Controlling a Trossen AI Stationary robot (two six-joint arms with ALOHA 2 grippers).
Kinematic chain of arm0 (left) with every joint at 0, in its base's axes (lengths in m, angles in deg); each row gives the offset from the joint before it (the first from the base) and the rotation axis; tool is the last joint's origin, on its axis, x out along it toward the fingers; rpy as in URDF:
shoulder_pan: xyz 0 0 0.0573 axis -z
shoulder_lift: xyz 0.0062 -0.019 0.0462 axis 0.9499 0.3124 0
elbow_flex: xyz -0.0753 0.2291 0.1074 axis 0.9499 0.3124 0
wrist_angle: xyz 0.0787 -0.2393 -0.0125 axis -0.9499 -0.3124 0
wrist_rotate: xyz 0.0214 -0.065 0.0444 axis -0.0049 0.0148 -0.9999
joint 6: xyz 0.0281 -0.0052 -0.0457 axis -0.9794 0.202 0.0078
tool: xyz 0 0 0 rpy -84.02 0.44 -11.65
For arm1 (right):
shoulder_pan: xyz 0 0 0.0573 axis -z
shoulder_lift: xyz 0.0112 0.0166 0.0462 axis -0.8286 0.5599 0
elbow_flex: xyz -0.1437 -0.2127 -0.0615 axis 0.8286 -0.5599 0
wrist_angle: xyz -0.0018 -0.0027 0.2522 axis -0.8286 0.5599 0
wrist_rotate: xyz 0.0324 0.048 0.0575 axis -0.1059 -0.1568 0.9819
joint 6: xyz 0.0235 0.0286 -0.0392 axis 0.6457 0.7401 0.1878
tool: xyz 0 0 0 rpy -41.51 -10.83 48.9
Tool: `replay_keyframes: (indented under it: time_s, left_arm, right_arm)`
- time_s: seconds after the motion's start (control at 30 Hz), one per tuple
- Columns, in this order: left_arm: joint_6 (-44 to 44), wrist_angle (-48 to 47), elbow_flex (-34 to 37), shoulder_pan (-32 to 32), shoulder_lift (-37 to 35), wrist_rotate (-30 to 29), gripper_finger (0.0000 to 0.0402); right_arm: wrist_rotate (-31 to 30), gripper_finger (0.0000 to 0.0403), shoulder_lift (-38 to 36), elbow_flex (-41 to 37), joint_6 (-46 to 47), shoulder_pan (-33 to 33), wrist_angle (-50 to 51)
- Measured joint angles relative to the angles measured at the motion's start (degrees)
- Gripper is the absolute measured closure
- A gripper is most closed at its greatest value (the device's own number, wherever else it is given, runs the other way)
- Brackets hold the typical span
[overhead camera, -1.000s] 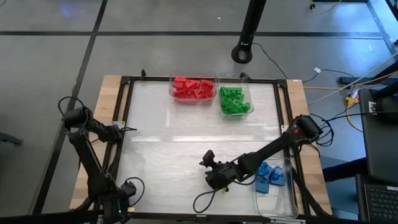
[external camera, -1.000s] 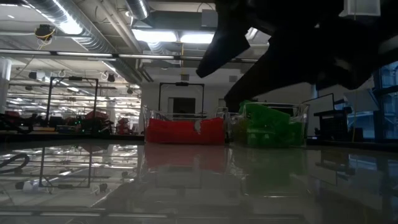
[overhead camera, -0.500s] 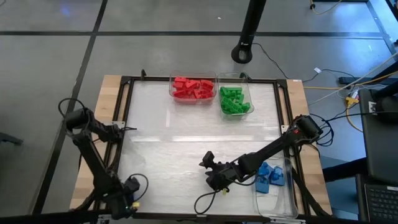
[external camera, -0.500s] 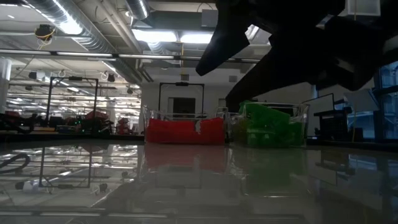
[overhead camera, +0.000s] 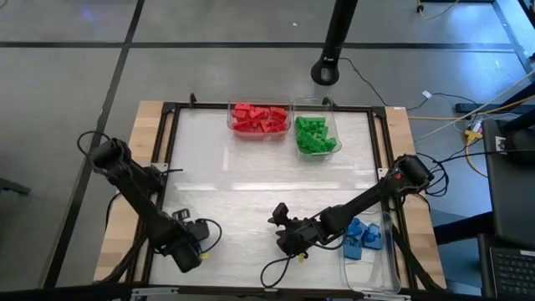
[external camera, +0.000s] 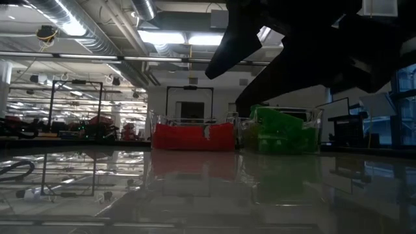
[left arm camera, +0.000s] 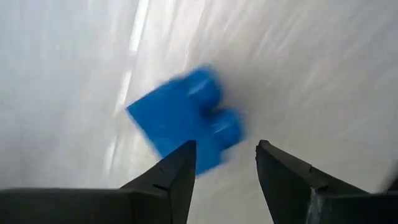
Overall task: Sort blocks
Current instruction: Put the blue game piece into the bottom transparent bin
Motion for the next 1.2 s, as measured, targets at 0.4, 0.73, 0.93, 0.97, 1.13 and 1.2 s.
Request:
replay_keyframes:
  time_s: [0.4,0.73,0.93,0.97,1.13,1.2]
  left_arm:
    - [-12.20,0.41,-1.84,0.74,-3.74,-13.42,0.0247]
    - [-15.35,-0.20,-1.86,-2.13,-3.76,-13.41,0.0246]
    - [-13.82,-2.83,-1.89,-2.13,-3.79,-13.49,0.0246]
    - [-13.35,-2.91,-1.89,-2.13,-3.79,-13.98,0.0246]
    - [-11.85,-2.46,-1.91,-2.13,-3.81,-14.91,0.0246]
    - [-14.10,-2.39,-1.91,-2.13,-3.81,-14.89,0.0246]
  right_arm:
    - [0.00,0.0130,-0.02,0.00,1.85,-0.01,0.02]
    - [0.00,0.0130,-0.02,0.00,2.78,-0.01,0.09]
    - [0.02,0.0130,-0.02,0.00,2.78,-0.01,0.09]
    - [0.02,0.0130,-0.02,0.00,2.78,-0.01,0.09]
    - [0.02,0.0130,-0.02,0.00,2.77,-0.02,0.09]
    - [0.02,0.0130,-0.02,0.00,2.77,-0.03,0.09]
